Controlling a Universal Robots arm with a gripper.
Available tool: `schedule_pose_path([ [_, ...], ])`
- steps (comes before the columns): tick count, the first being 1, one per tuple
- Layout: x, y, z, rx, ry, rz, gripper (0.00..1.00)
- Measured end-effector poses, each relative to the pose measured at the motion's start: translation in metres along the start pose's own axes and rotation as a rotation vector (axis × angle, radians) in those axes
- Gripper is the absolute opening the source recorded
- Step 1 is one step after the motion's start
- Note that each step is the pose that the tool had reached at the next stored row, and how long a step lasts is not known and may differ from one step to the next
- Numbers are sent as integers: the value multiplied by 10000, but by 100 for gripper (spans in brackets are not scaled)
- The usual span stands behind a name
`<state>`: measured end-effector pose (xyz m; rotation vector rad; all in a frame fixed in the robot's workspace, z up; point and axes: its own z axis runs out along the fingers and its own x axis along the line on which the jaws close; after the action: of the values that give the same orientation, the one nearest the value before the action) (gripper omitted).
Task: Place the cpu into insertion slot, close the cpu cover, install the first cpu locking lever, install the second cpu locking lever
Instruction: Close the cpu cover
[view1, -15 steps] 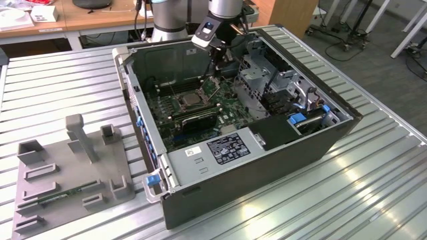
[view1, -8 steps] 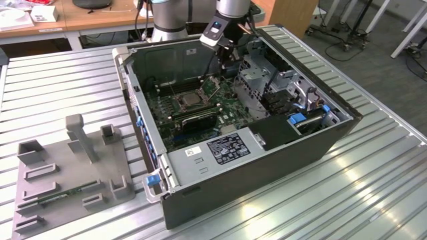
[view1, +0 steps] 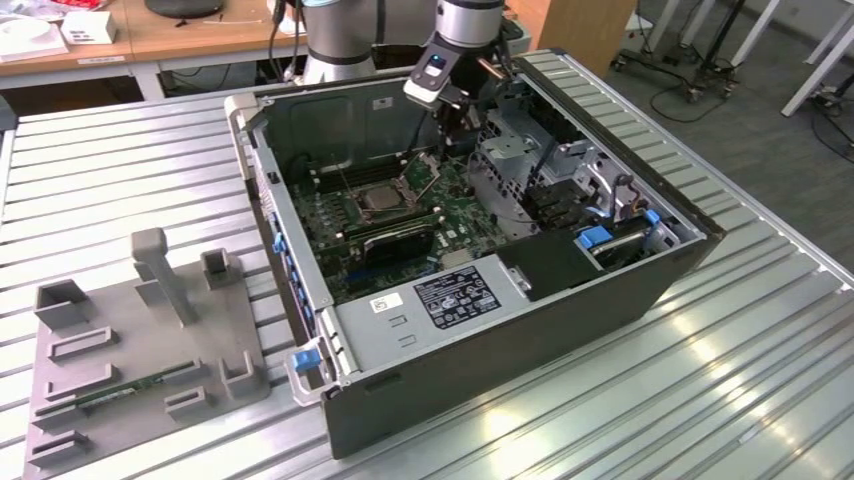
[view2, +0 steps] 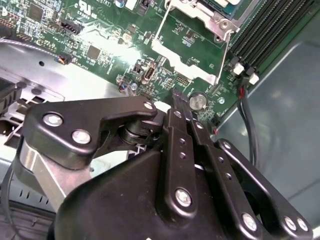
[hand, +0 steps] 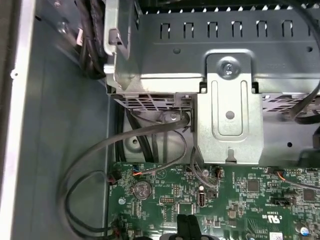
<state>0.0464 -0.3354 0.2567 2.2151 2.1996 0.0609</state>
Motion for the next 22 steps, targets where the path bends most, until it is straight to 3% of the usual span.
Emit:
schedule_pose_path([
  [4, -1, -2, 62, 22, 0, 0, 11],
  [9, 2, -27, 86, 23, -2, -2, 11],
  [22, 46, -271, 130, 23, 3, -70, 11],
])
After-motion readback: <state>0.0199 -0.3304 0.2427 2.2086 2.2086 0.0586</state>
